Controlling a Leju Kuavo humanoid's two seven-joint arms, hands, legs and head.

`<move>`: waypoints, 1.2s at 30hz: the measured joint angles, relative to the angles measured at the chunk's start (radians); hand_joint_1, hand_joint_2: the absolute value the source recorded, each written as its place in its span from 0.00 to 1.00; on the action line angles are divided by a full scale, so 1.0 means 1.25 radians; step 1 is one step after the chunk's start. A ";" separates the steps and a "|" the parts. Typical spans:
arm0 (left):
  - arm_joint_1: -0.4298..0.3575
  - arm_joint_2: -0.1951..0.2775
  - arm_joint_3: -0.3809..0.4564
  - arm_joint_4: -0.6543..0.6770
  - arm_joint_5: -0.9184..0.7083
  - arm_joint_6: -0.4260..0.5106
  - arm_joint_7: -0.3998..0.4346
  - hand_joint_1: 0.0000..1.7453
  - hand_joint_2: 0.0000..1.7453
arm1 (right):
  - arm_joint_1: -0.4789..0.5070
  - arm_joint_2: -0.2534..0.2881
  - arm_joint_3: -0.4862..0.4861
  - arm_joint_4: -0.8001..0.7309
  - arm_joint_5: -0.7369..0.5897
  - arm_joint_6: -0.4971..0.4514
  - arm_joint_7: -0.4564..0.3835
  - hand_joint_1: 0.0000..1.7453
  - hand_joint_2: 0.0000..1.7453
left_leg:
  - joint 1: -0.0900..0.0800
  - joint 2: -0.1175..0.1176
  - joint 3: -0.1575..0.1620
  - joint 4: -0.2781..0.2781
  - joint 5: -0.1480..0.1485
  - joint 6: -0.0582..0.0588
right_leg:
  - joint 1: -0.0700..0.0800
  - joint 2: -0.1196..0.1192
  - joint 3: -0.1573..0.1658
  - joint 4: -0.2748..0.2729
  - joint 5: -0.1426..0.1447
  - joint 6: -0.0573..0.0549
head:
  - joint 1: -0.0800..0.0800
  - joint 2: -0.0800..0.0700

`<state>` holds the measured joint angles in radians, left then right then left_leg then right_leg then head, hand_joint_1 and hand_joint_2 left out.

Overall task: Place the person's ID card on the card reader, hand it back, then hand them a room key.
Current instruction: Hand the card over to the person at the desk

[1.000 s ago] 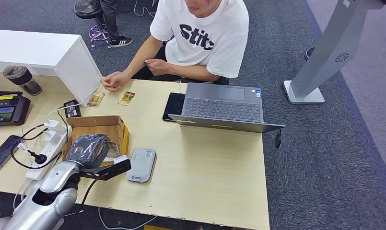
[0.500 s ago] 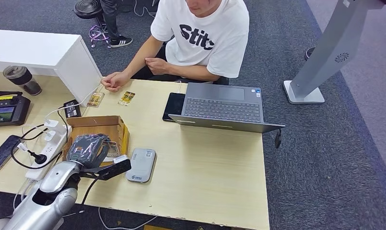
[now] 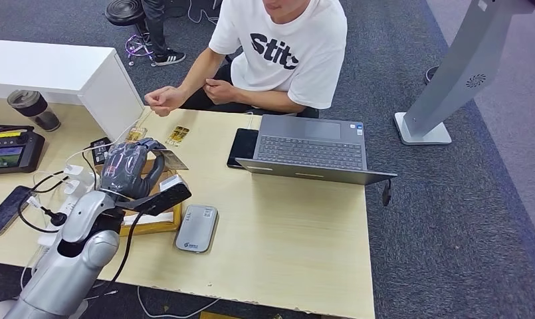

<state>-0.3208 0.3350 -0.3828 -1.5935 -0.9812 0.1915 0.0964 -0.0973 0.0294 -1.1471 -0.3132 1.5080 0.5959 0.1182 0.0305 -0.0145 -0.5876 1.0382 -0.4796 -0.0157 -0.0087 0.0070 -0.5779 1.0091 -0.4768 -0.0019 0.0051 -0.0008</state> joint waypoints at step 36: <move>-0.037 -0.042 0.077 -0.042 0.011 0.091 -0.005 0.00 1.00 | -0.001 0.004 0.000 0.000 0.002 0.000 0.001 0.00 1.00 | 0.000 0.000 -0.001 0.000 0.000 0.000 | 0.000 0.001 -0.001 0.000 0.000 0.000 | 0.000 0.000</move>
<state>-0.3671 0.2831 -0.2865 -1.6461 -0.9677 0.3056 0.0907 -0.0980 0.0348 -1.1471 -0.3132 1.5110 0.5959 0.1192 0.0305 -0.0145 -0.5887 1.0382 -0.4800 -0.0159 -0.0088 0.0077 -0.5786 1.0091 -0.4768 -0.0018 0.0051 -0.0008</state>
